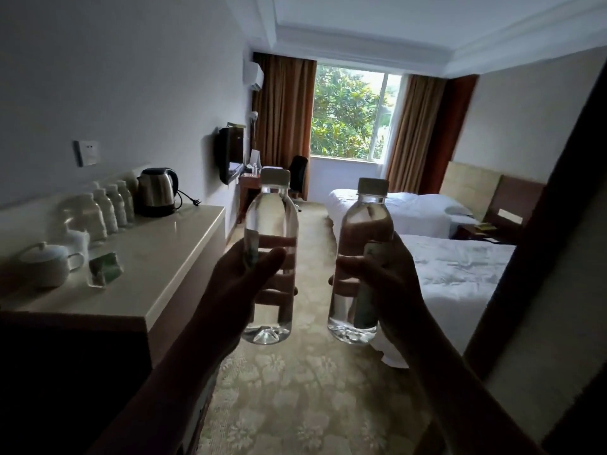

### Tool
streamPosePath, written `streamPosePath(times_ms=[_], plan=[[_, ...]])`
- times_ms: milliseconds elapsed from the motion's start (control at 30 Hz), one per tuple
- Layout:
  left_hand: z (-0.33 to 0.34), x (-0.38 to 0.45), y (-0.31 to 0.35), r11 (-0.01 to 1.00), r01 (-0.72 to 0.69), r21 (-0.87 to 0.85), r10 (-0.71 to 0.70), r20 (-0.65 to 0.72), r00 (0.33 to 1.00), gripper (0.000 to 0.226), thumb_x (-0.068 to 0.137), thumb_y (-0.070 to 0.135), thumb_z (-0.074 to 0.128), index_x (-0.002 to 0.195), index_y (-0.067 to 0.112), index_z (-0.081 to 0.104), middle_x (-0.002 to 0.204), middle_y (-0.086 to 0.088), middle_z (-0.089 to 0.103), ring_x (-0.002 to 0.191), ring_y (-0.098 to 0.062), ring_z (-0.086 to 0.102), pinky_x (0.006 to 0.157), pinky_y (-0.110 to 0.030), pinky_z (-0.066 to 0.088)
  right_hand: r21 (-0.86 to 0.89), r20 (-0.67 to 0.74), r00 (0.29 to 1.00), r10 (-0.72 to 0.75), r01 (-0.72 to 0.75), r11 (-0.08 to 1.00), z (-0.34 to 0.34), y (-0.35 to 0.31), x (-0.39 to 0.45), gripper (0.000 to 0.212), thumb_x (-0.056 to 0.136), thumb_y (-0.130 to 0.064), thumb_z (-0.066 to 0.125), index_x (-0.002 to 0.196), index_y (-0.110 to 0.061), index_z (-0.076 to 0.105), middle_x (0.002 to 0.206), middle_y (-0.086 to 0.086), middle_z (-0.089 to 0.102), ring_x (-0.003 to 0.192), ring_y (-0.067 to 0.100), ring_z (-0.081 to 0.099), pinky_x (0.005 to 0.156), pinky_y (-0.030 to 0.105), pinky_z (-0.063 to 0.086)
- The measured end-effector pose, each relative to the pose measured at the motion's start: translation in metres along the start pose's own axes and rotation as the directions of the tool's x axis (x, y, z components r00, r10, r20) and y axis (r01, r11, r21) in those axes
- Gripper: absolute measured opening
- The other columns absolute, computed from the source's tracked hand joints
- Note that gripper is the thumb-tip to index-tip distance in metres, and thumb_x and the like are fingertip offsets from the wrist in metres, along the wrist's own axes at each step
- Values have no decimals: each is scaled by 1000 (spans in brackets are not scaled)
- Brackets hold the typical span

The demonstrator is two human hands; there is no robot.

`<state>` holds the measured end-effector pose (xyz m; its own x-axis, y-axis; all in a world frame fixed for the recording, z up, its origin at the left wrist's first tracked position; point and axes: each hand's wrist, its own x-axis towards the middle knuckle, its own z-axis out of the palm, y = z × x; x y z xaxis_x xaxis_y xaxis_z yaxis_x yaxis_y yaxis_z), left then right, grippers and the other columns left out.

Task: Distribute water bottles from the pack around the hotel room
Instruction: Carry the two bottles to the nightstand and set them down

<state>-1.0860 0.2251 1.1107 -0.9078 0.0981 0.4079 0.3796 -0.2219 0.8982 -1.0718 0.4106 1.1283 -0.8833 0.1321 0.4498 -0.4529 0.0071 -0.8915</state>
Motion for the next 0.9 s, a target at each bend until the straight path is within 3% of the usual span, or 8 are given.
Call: streamPosePath(times_ms=[233,433,667,800,900], plan=[[-15,109,-57,999,32,-3,-31,19,999,33,80,36,58,103,14,65,83,-7,75,61,-25,72,55,-31,59,-32,-72,997,-16,14,999,-1,61,99,42,63,-15,76,100,-18,57,86,10,65,75,29,69,63,42,62],[-7,209,-128,998,65,16,-65,-10,998,33,80,38,57,102,14,66,84,-11,74,61,-26,72,53,-30,58,-6,-71,997,-7,6,1000,-21,139,198,40,63,-12,75,98,-19,57,77,-1,65,69,20,68,62,42,62],[11,349,-194,997,69,35,-69,-20,997,35,82,37,63,104,10,63,80,-8,74,60,-23,72,51,-30,58,39,-29,999,-18,19,999,-47,215,343,41,64,-12,72,101,-15,55,85,5,63,68,17,69,60,37,62],[11,426,-221,997,66,33,-65,-18,998,39,79,36,57,105,7,62,81,-7,75,62,-24,72,54,-31,58,-17,-28,999,-23,22,1000,-48,249,422,49,63,-20,76,106,-13,54,92,11,63,81,32,69,67,46,63],[7,478,-242,996,63,65,-62,-12,998,44,79,38,57,109,6,61,87,-8,76,67,-24,73,57,-29,59,-50,-18,1000,-24,23,998,-49,273,471,56,55,-36,77,103,-17,55,90,7,65,80,31,70,66,44,62]])
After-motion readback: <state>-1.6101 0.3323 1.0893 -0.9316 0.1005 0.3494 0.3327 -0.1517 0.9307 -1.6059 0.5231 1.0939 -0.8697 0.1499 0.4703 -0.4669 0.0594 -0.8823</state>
